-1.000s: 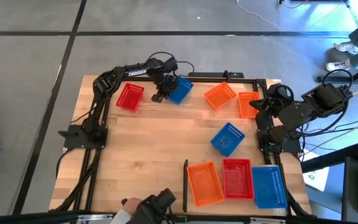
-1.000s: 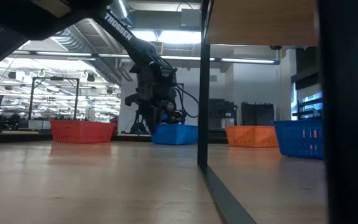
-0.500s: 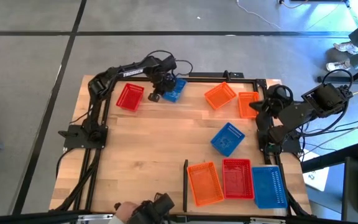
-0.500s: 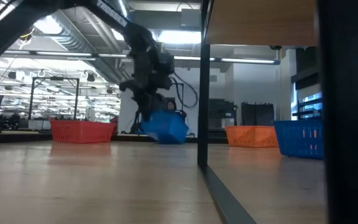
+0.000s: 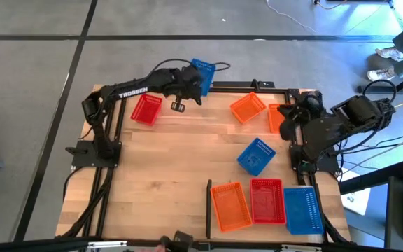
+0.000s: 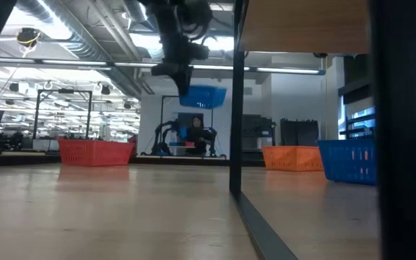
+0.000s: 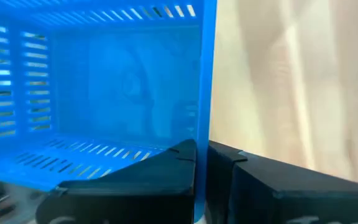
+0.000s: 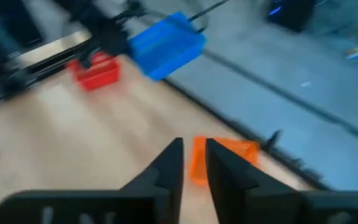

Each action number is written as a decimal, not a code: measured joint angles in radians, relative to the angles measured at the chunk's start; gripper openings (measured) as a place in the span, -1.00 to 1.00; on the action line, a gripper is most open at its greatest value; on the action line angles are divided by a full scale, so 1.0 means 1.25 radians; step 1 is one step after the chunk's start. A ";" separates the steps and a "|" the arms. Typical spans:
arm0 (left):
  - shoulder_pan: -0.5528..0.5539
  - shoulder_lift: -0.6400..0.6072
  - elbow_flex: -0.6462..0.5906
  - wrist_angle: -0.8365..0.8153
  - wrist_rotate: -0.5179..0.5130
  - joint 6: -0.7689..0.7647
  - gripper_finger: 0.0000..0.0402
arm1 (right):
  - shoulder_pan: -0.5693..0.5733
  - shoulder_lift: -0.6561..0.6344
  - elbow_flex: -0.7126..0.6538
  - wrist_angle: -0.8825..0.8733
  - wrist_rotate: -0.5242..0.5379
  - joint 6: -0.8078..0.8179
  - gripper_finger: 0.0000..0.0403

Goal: Stack baskets on shelf by color
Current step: Stack the top blue basket on top of the blue basket on the shelf

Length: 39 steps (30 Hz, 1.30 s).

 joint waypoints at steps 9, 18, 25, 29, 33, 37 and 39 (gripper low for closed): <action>-0.090 -0.002 0.000 0.196 -0.256 -0.018 -1.00 | -0.148 0.060 0.000 0.049 0.089 0.005 -0.43; -0.129 -0.002 0.000 0.360 -0.342 0.051 -1.00 | -0.276 0.126 0.000 0.194 0.086 -0.099 -0.45; -0.160 -0.002 0.000 0.472 -0.421 0.164 -1.00 | -0.325 0.166 0.000 0.307 0.083 -0.250 -0.45; -0.174 -0.002 0.000 0.507 -0.420 0.180 -1.00 | -0.353 0.203 0.000 0.372 0.092 -0.314 -0.45; -0.182 -0.002 0.000 0.515 -0.421 0.198 -1.00 | -0.376 0.240 0.000 0.409 0.105 -0.370 -0.45; -0.186 -0.002 0.000 0.520 -0.420 0.199 -1.00 | -0.386 0.267 0.000 0.471 0.123 -0.445 -0.45; -0.188 -0.002 0.000 0.519 -0.418 0.199 -1.00 | -0.385 0.270 0.000 0.519 0.115 -0.495 -0.45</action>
